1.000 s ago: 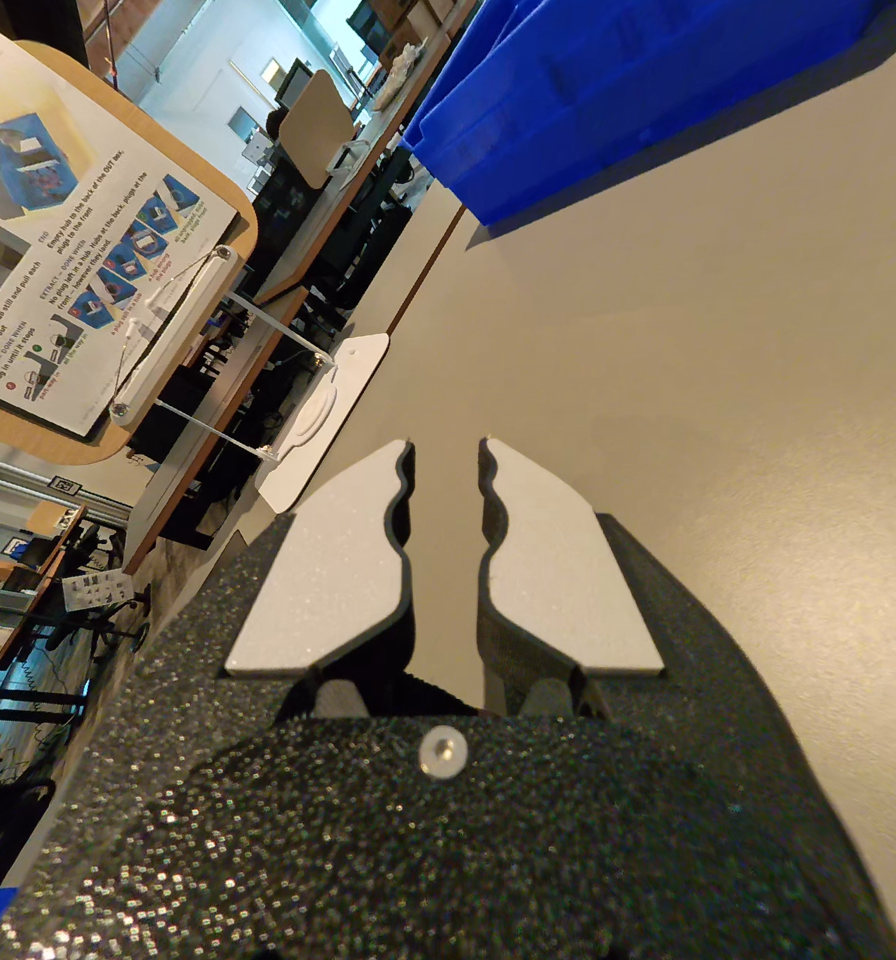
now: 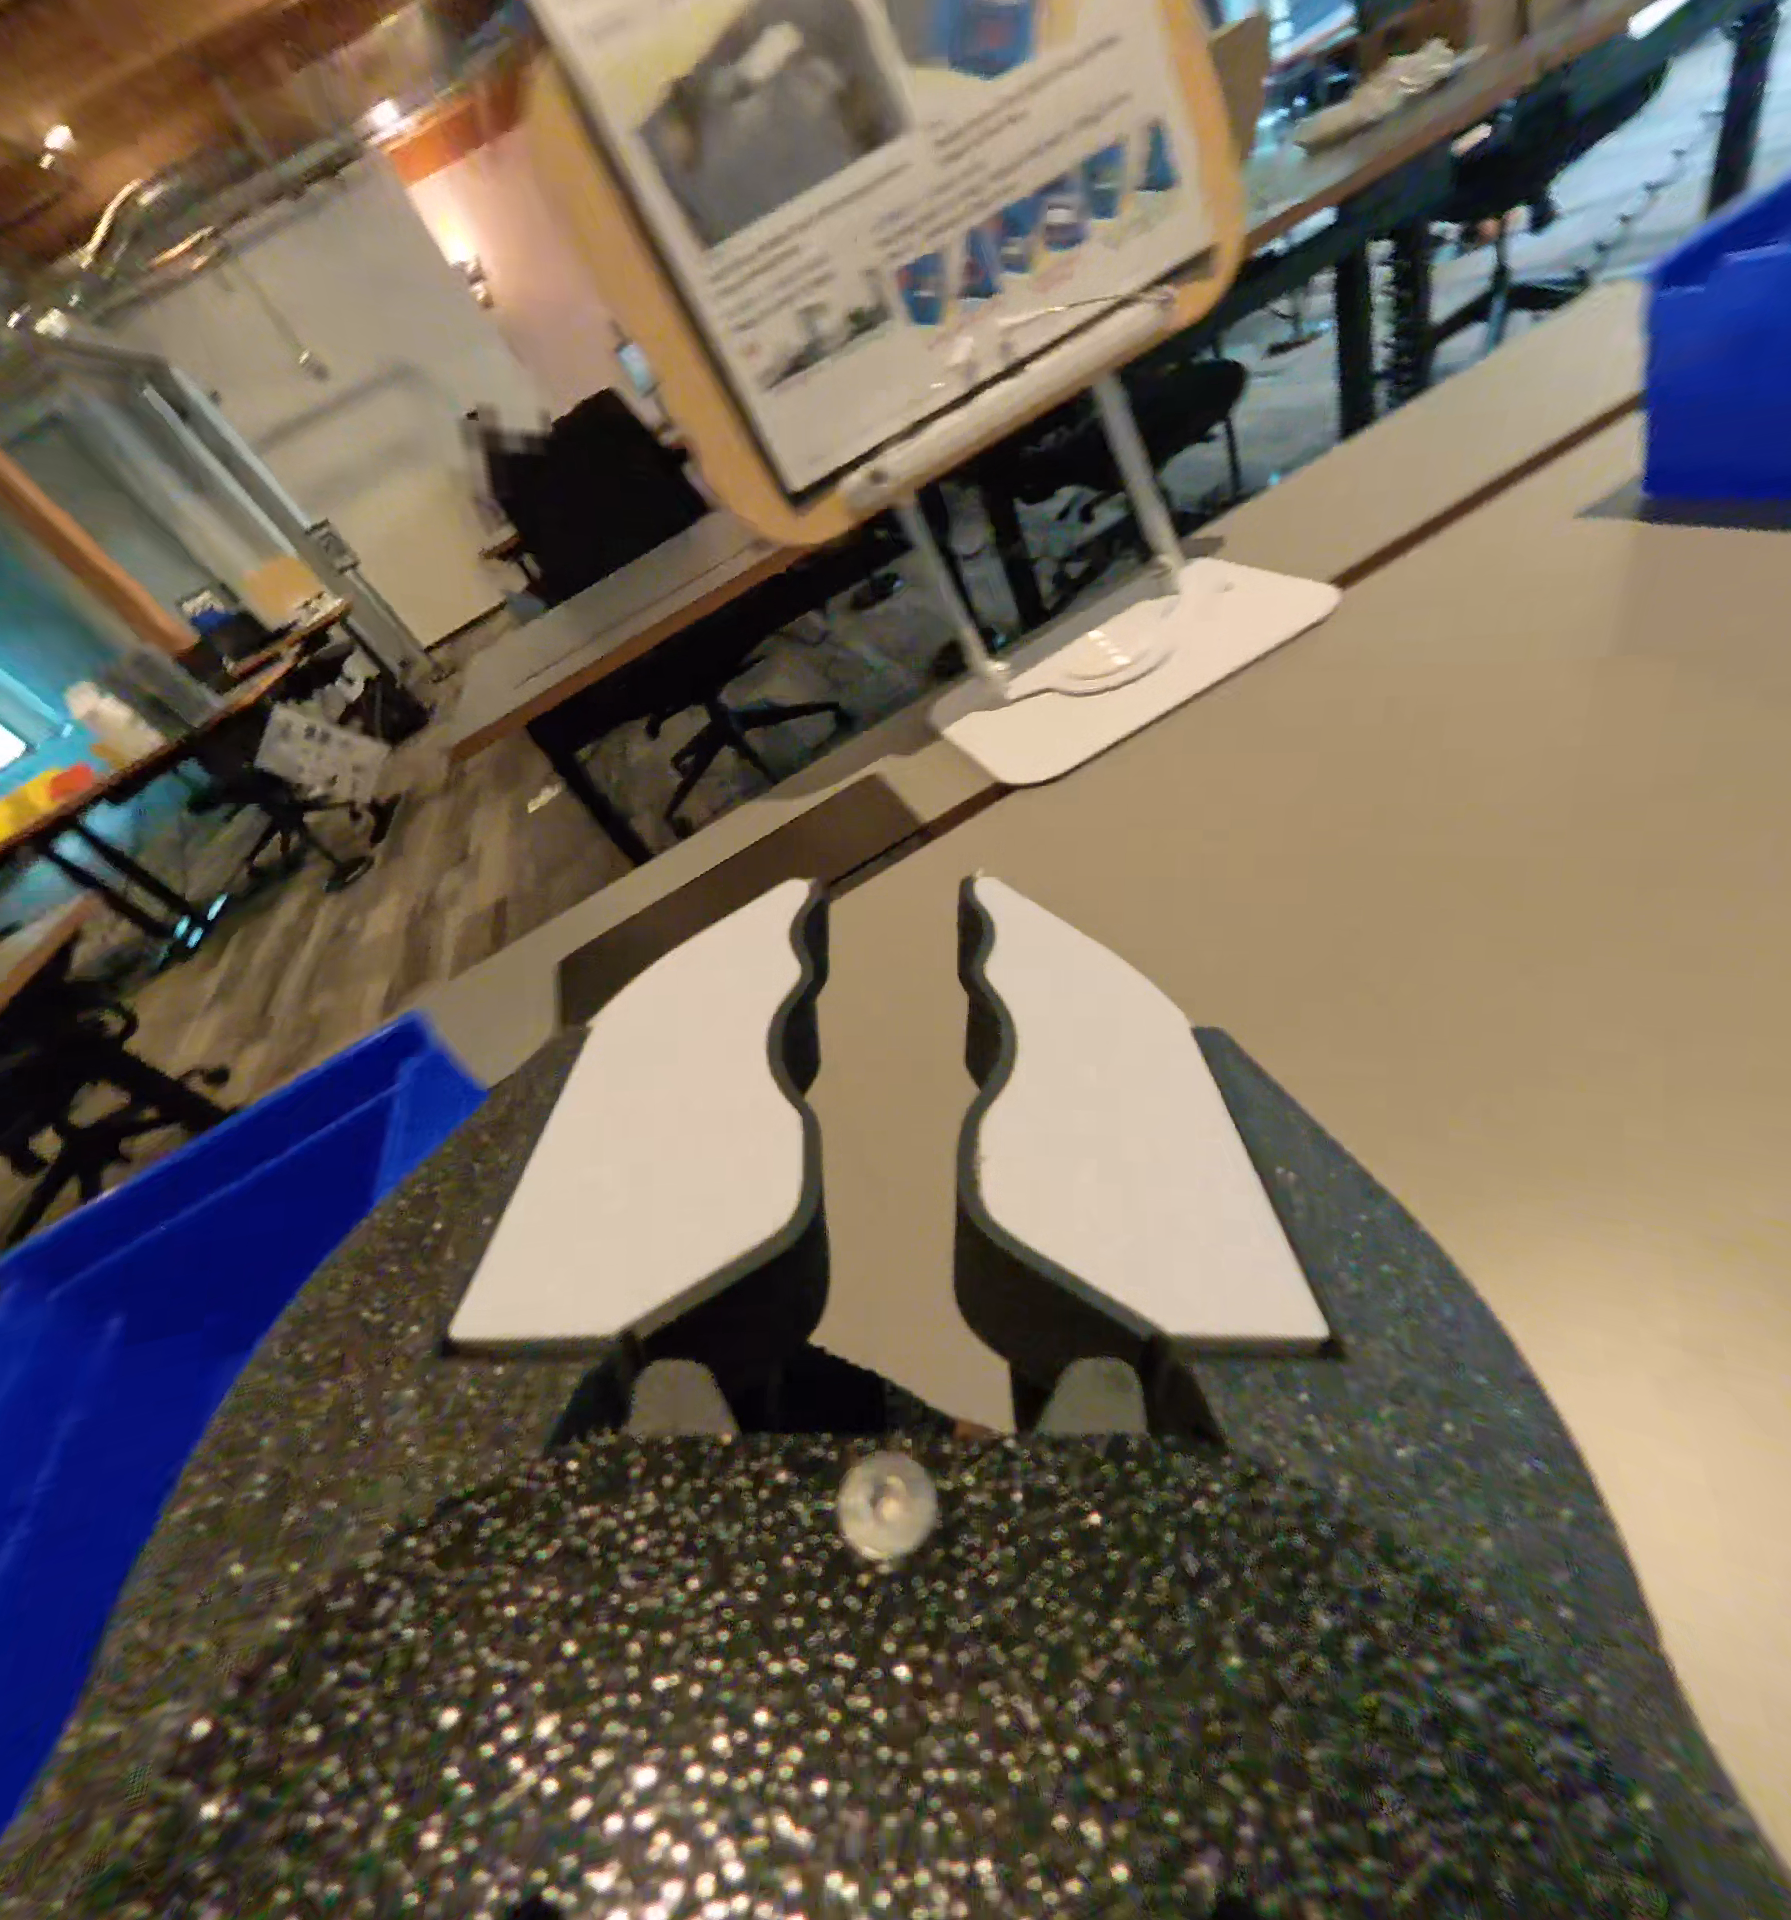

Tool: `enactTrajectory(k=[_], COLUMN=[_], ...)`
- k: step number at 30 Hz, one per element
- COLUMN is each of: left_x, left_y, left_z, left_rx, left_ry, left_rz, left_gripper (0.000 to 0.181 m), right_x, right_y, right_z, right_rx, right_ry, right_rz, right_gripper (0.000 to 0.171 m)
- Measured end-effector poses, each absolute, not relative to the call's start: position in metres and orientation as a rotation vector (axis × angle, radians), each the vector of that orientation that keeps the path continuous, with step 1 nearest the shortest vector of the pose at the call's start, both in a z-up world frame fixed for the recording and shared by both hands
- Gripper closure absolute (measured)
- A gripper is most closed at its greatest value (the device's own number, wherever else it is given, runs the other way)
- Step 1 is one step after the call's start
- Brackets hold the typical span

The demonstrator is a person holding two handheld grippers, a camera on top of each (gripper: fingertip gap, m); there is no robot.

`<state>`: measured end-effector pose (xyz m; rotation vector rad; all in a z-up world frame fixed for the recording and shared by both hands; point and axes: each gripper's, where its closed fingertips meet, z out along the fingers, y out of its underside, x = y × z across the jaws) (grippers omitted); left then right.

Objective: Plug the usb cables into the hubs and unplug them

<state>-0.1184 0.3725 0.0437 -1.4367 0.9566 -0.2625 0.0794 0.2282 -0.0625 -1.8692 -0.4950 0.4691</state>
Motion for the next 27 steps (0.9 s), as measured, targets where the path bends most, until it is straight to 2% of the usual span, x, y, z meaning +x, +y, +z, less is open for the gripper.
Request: enactTrajectory(k=[6,11,13,16,23,27], left_x=[-0.246,-0.325,-0.34,-0.349,-0.366,-0.377], left_y=[0.436,0.499,0.513,0.535,0.561,0.562], left_z=[0.069,0.003,-0.029,-0.053,-0.095,-0.121], left_rx=[-1.607,-2.023,-2.199,-2.294,-2.476,-2.534], left_ry=[0.722,0.593,0.599,0.617,0.778,0.856], left_rz=[-0.238,-0.152,-0.131,-0.099,0.14,0.248], left_gripper=[0.158,0.156,0.154,0.163,0.151,0.152], right_x=[0.081,0.083,0.084,0.086,0.091,0.091], right_y=[0.229,0.229,0.229,0.23,0.23,0.23], right_z=[-0.063,-0.062,-0.062,-0.061,-0.058,-0.059], right_rx=[-1.877,-1.877,-1.878,-1.875,-1.865,-1.869], right_ry=[-0.479,-0.458,-0.445,-0.419,-0.359,-0.357], right_rz=[0.504,0.532,0.555,0.596,0.679,0.685], right_gripper=[0.137,0.138,0.138,0.138,0.139,0.139])
